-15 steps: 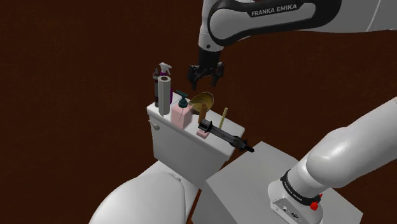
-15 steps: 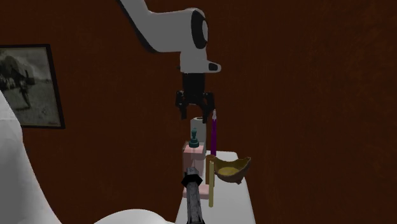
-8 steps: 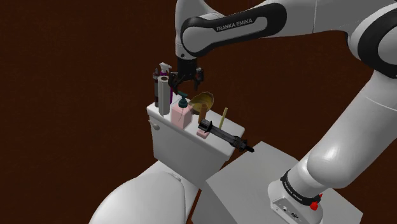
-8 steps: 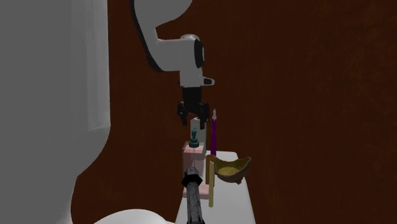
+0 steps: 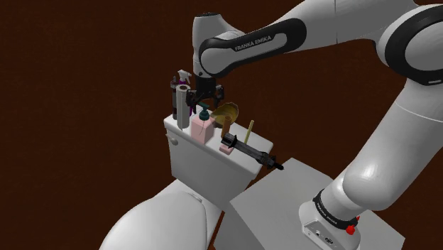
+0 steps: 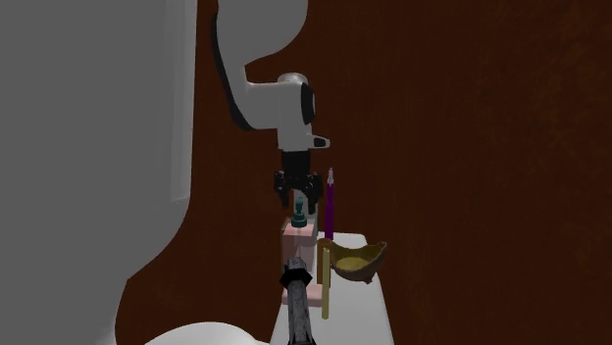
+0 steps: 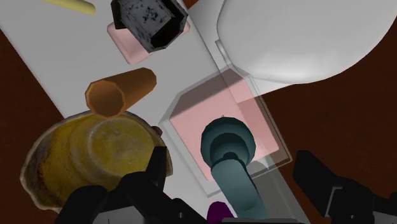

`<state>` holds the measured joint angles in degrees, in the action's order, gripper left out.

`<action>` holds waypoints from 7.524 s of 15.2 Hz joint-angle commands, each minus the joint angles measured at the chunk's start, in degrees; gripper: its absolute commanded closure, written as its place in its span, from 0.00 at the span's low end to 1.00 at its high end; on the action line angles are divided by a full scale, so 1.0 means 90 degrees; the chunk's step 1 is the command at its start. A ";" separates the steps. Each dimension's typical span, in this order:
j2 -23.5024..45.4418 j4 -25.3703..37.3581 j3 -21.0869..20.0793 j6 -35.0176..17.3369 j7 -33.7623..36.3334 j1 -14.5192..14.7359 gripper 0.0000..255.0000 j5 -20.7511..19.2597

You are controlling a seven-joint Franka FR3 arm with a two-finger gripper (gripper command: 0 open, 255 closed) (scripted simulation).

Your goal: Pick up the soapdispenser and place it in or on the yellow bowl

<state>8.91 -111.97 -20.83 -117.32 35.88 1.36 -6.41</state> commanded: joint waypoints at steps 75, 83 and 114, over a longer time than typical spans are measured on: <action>-0.0331 0.2468 0.0704 0.2656 -0.1927 -0.0930 1.00 0.0195; -0.0387 0.1713 0.0714 0.1955 -0.1899 -0.0949 1.00 0.0203; -0.0340 0.2008 0.0696 0.2208 -0.1874 -0.0923 0.00 0.0194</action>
<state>5.85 -93.91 -14.57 -97.47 19.01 -6.95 -4.67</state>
